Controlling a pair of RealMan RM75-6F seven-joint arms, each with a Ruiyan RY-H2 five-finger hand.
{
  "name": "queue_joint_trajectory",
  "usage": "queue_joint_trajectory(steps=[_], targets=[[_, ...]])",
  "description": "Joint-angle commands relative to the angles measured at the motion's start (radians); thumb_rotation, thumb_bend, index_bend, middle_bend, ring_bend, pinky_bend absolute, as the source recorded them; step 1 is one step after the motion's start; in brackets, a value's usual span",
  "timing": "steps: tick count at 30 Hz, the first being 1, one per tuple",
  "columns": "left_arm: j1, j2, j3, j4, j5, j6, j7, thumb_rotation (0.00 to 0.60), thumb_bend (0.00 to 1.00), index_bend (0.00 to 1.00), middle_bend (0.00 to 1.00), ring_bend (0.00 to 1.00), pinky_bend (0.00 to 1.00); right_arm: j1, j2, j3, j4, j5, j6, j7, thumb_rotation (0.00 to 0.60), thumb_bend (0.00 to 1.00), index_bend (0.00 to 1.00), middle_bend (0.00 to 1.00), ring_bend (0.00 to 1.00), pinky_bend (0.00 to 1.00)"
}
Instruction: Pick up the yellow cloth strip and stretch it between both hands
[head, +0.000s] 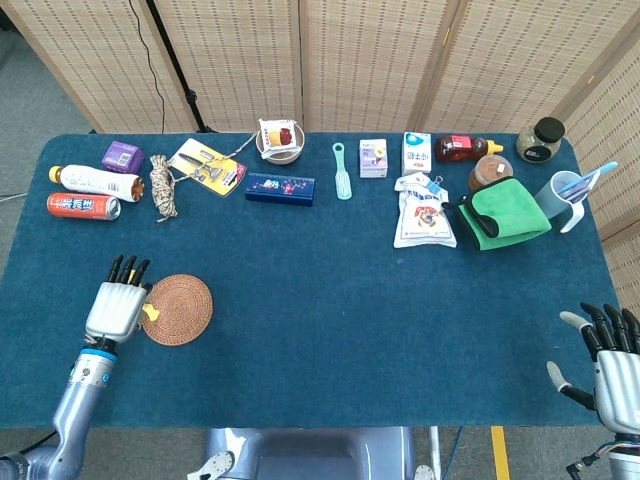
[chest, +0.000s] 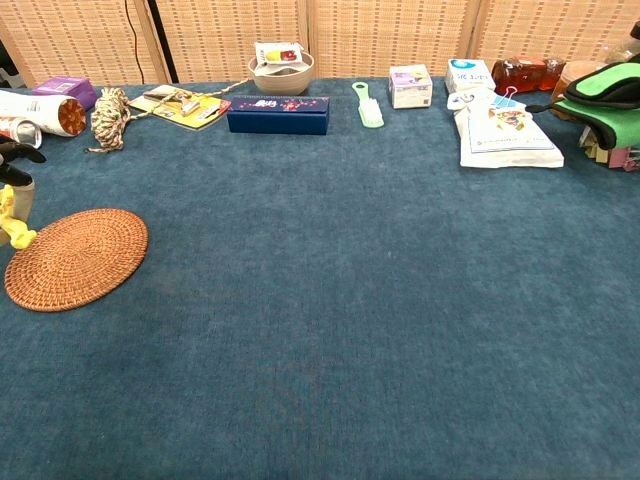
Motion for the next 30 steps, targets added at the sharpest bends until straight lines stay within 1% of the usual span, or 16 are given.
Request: queue_joint_trajectory(steps=[1, 9, 15, 20, 25, 30], targets=[[-0.006, -0.035, -0.027, -0.034, -0.052, 0.026, 0.053, 0.6, 0.35, 0.59, 0.14, 0.06, 0.01, -0.001, 0.001, 0.0, 0.0, 0.0, 0.001, 0.002, 0.6, 0.31, 0.25, 0.13, 0.07, 0.0], [-0.037, -0.083, -0.051, -0.075, -0.132, 0.044, 0.139, 0.6, 0.35, 0.58, 0.14, 0.06, 0.01, -0.005, 0.003, -0.002, 0.004, -0.001, 0.004, 0.01, 0.6, 0.31, 0.25, 0.13, 0.07, 0.0], [-0.06, -0.117, -0.049, -0.073, -0.177, 0.045, 0.179, 0.6, 0.35, 0.57, 0.14, 0.05, 0.01, -0.007, 0.005, -0.002, 0.003, 0.001, 0.006, 0.015, 0.6, 0.31, 0.25, 0.13, 0.07, 0.0], [-0.07, -0.131, -0.043, -0.069, -0.192, 0.044, 0.191, 0.6, 0.35, 0.56, 0.13, 0.05, 0.01, -0.009, 0.008, -0.002, 0.004, 0.002, 0.007, 0.018, 0.6, 0.31, 0.25, 0.13, 0.07, 0.0], [-0.083, -0.133, -0.03, -0.079, -0.203, 0.031, 0.196, 0.6, 0.35, 0.47, 0.1, 0.0, 0.01, -0.011, 0.008, -0.005, 0.009, 0.002, 0.007, 0.024, 0.6, 0.31, 0.25, 0.13, 0.07, 0.0], [-0.094, -0.123, -0.022, -0.101, -0.223, 0.015, 0.198, 0.6, 0.35, 0.39, 0.07, 0.0, 0.01, -0.011, 0.007, -0.004, 0.015, 0.002, 0.006, 0.033, 0.6, 0.31, 0.24, 0.13, 0.07, 0.0]])
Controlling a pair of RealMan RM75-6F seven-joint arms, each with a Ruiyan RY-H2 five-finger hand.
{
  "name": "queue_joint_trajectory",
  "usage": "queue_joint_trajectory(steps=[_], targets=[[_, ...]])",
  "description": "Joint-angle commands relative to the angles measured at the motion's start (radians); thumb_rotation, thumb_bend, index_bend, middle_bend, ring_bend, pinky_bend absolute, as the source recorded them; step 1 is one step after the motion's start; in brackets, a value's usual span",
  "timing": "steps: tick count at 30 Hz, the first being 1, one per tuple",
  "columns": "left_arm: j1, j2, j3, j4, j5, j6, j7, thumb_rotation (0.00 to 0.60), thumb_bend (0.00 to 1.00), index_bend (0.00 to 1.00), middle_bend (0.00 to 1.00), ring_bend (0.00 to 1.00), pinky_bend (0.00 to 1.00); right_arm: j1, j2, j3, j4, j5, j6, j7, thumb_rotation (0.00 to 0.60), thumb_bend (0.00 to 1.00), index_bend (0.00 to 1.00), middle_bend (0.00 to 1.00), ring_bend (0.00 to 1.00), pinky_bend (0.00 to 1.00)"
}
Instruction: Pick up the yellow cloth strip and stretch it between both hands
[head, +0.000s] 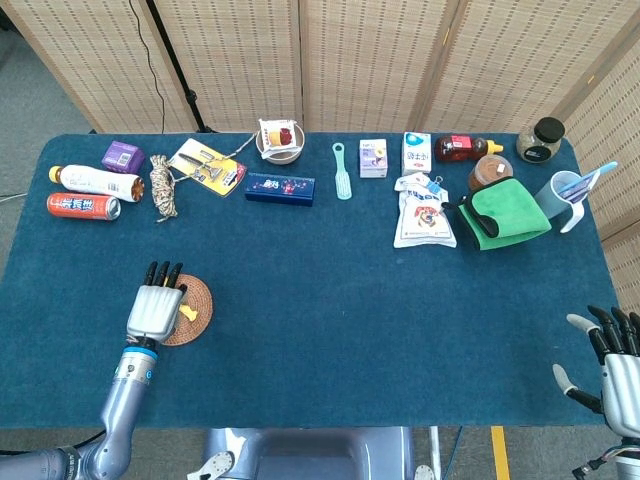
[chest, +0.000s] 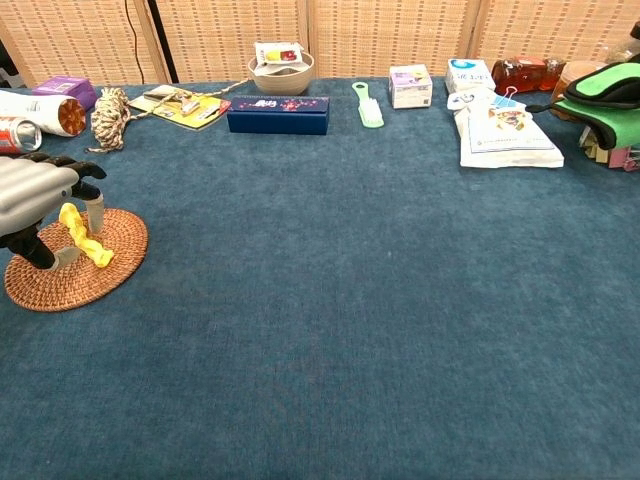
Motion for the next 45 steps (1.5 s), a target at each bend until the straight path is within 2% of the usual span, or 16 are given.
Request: queue_joint_trajectory(steps=[1, 6, 9, 13, 17, 21, 26, 29, 38, 45], targets=[[-0.006, 0.007, 0.005, -0.011, -0.011, -0.009, 0.0, 0.6, 0.35, 0.37, 0.06, 0.0, 0.01, 0.0, 0.0, 0.0, 0.001, -0.001, 0.001, 0.002, 0.6, 0.31, 0.24, 0.13, 0.07, 0.0], [-0.019, 0.045, 0.013, -0.048, -0.013, -0.038, -0.029, 0.6, 0.35, 0.24, 0.01, 0.0, 0.01, -0.002, 0.0, 0.002, 0.005, 0.0, 0.004, 0.008, 0.6, 0.31, 0.24, 0.13, 0.07, 0.0], [-0.02, 0.088, 0.024, -0.065, 0.019, -0.062, -0.085, 0.6, 0.35, 0.21, 0.0, 0.0, 0.01, -0.001, -0.001, 0.002, 0.006, 0.001, 0.002, 0.007, 0.6, 0.31, 0.24, 0.13, 0.07, 0.0], [-0.028, 0.152, 0.047, -0.037, 0.12, -0.111, -0.192, 0.6, 0.35, 0.22, 0.0, 0.0, 0.01, 0.002, -0.004, 0.003, 0.006, 0.003, -0.003, 0.003, 0.6, 0.31, 0.24, 0.13, 0.07, 0.0], [-0.044, 0.212, 0.07, 0.012, 0.21, -0.174, -0.308, 0.6, 0.35, 0.28, 0.0, 0.0, 0.0, 0.005, -0.005, 0.003, 0.003, 0.003, -0.007, -0.003, 0.6, 0.31, 0.24, 0.13, 0.07, 0.0], [-0.083, 0.28, 0.113, 0.109, 0.381, -0.25, -0.468, 0.6, 0.35, 0.32, 0.0, 0.0, 0.0, 0.006, -0.006, 0.004, -0.003, 0.004, -0.008, -0.012, 0.6, 0.31, 0.24, 0.13, 0.07, 0.0], [-0.101, 0.294, 0.132, 0.204, 0.467, -0.269, -0.63, 0.6, 0.35, 0.32, 0.0, 0.0, 0.0, 0.009, -0.013, 0.004, -0.011, 0.006, -0.013, -0.029, 0.6, 0.31, 0.24, 0.13, 0.07, 0.0], [-0.107, 0.29, 0.14, 0.243, 0.491, -0.276, -0.68, 0.6, 0.35, 0.32, 0.0, 0.0, 0.0, 0.011, -0.015, 0.005, -0.015, 0.008, -0.015, -0.038, 0.6, 0.31, 0.24, 0.13, 0.07, 0.0], [-0.119, 0.262, 0.152, 0.357, 0.526, -0.285, -0.773, 0.6, 0.35, 0.32, 0.0, 0.0, 0.0, 0.017, -0.024, 0.007, -0.026, 0.016, -0.023, -0.064, 0.6, 0.31, 0.23, 0.13, 0.07, 0.0], [-0.132, 0.208, 0.151, 0.45, 0.532, -0.299, -0.835, 0.6, 0.35, 0.34, 0.0, 0.0, 0.0, 0.018, -0.027, 0.009, -0.032, 0.023, -0.024, -0.08, 0.6, 0.31, 0.23, 0.13, 0.07, 0.0]])
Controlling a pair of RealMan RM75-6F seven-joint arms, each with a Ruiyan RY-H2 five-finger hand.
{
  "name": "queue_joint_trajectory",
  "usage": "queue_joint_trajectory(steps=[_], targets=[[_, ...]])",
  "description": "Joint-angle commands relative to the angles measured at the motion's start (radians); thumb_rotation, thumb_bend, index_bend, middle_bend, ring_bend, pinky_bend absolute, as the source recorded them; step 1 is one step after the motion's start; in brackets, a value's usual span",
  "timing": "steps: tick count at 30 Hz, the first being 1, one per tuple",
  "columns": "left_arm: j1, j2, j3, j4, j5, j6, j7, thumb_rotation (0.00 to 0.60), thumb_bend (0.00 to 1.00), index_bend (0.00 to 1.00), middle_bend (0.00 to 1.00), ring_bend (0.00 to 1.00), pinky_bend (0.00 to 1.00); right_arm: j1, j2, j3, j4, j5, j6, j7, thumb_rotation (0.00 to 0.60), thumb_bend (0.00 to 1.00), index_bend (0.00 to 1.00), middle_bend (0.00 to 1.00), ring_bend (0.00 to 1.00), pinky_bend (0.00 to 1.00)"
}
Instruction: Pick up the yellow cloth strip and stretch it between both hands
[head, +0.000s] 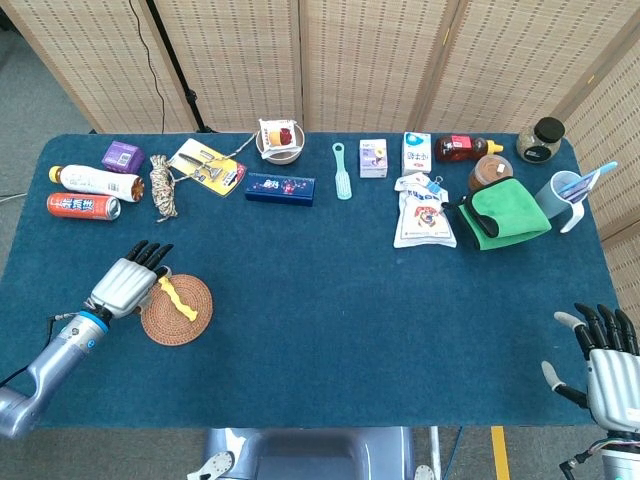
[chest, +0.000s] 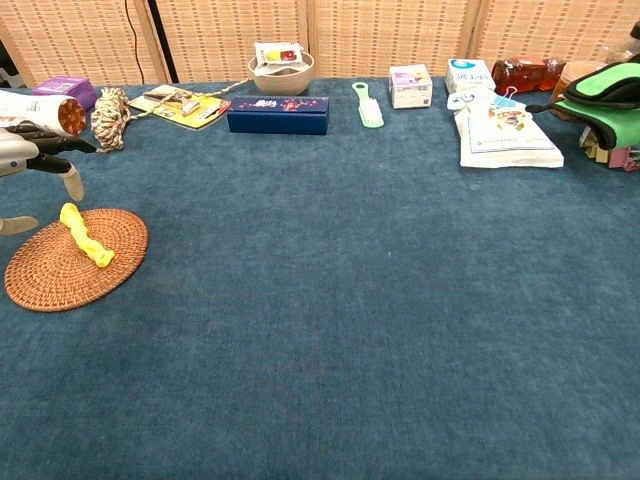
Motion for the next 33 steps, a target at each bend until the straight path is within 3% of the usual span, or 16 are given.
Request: queue_joint_trajectory(steps=[1, 33], targets=[[-0.008, -0.031, -0.001, 0.043, 0.002, -0.01, -0.027, 0.6, 0.35, 0.34, 0.0, 0.0, 0.0, -0.001, 0.0, 0.001, -0.002, 0.003, 0.001, -0.005, 0.6, 0.31, 0.23, 0.13, 0.07, 0.0], [-0.023, -0.11, -0.007, 0.152, -0.011, -0.019, -0.068, 0.6, 0.35, 0.44, 0.0, 0.0, 0.0, -0.008, 0.01, 0.002, -0.017, 0.011, 0.014, -0.02, 0.6, 0.31, 0.23, 0.13, 0.07, 0.0]])
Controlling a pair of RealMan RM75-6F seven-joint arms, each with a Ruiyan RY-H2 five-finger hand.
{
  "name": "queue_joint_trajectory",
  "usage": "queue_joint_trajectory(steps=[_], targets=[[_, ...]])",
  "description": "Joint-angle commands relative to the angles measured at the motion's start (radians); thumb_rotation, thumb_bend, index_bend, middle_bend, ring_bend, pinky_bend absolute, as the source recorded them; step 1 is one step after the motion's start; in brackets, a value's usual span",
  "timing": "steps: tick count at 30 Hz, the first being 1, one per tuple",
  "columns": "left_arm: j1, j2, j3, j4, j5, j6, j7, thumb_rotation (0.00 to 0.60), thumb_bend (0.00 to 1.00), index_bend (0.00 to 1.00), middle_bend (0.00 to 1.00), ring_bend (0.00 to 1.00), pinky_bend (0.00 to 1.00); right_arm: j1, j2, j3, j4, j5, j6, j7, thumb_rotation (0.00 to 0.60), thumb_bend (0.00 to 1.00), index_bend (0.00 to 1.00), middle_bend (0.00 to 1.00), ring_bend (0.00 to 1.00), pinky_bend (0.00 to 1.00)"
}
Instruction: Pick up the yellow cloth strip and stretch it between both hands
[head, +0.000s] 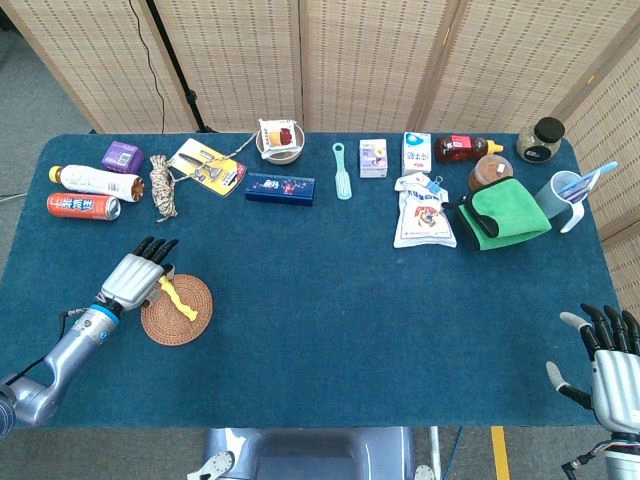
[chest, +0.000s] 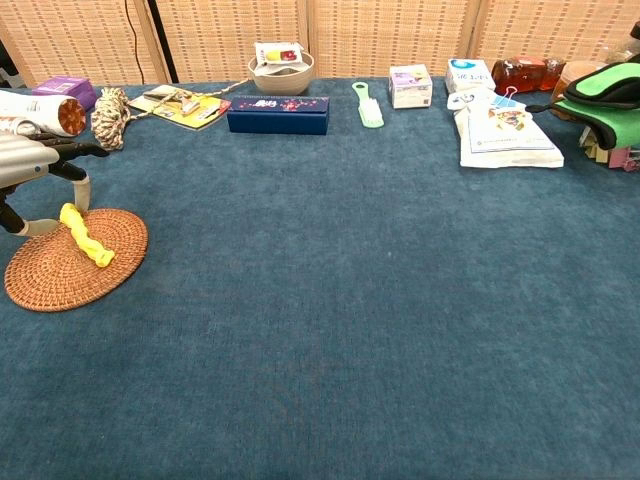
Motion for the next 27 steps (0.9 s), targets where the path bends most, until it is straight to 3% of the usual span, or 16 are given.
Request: queue_joint_trajectory(steps=[1, 22, 27], targets=[[-0.001, -0.003, -0.001, 0.004, -0.002, -0.002, 0.0, 0.6, 0.35, 0.45, 0.0, 0.0, 0.0, 0.0, 0.0, 0.0, 0.0, -0.001, 0.0, 0.0, 0.6, 0.31, 0.23, 0.13, 0.07, 0.0], [0.011, -0.032, -0.005, 0.039, -0.011, 0.022, 0.012, 0.6, 0.36, 0.58, 0.05, 0.0, 0.0, -0.008, 0.003, -0.003, -0.002, -0.009, 0.013, 0.003, 0.6, 0.31, 0.23, 0.13, 0.07, 0.0], [0.015, -0.034, -0.007, 0.037, -0.019, 0.024, 0.018, 0.6, 0.4, 0.6, 0.06, 0.0, 0.0, -0.009, 0.003, -0.004, -0.001, -0.01, 0.012, 0.007, 0.6, 0.31, 0.23, 0.13, 0.07, 0.0]])
